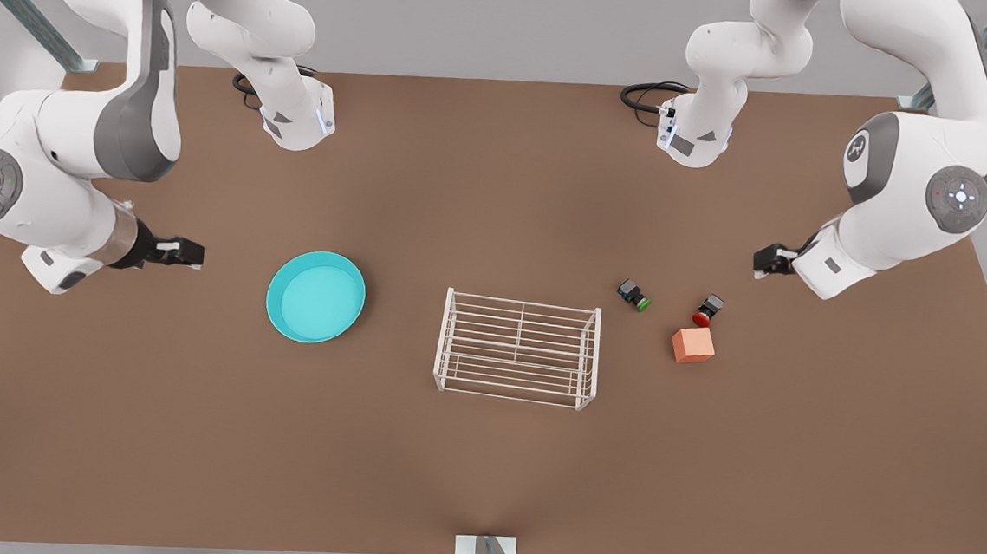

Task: Place the plate on the shelf with right arm and place the red button switch in the plate with left arm

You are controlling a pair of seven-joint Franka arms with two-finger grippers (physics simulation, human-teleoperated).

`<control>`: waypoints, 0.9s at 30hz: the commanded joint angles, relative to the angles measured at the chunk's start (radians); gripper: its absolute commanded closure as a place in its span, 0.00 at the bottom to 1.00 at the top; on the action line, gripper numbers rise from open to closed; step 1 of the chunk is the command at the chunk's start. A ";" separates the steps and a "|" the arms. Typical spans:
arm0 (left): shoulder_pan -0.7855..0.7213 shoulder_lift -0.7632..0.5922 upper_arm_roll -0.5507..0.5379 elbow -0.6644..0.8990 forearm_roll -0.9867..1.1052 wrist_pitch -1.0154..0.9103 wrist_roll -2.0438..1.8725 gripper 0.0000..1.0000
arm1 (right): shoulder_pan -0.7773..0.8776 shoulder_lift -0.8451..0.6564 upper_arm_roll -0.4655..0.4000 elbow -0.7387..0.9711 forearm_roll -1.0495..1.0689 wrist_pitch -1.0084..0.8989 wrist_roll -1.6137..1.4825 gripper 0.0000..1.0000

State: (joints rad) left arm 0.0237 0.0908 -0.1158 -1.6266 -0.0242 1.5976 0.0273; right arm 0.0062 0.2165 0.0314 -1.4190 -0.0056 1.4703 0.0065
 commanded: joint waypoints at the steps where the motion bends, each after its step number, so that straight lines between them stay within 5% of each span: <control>1: 0.024 0.000 0.001 0.002 -0.006 0.100 0.037 0.00 | -0.003 0.000 -0.002 0.002 0.007 0.078 0.032 0.00; 5: 0.006 0.015 -0.004 -0.010 -0.057 0.100 0.341 0.00 | -0.020 -0.016 -0.016 0.006 0.007 0.059 0.021 0.00; 17: -0.097 0.035 -0.041 -0.110 -0.025 0.111 0.361 0.00 | -0.032 -0.006 -0.004 0.006 0.026 0.055 -0.030 0.00; 27: -0.097 -0.025 -0.039 -0.306 0.084 0.332 0.372 0.00 | -0.032 -0.006 -0.007 0.006 0.024 0.065 -0.040 0.00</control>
State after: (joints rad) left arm -0.0810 0.0651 -0.1548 -1.9293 0.0285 1.8586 0.2942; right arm -0.0262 0.2113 0.0247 -1.4133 0.0164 1.5308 -0.0078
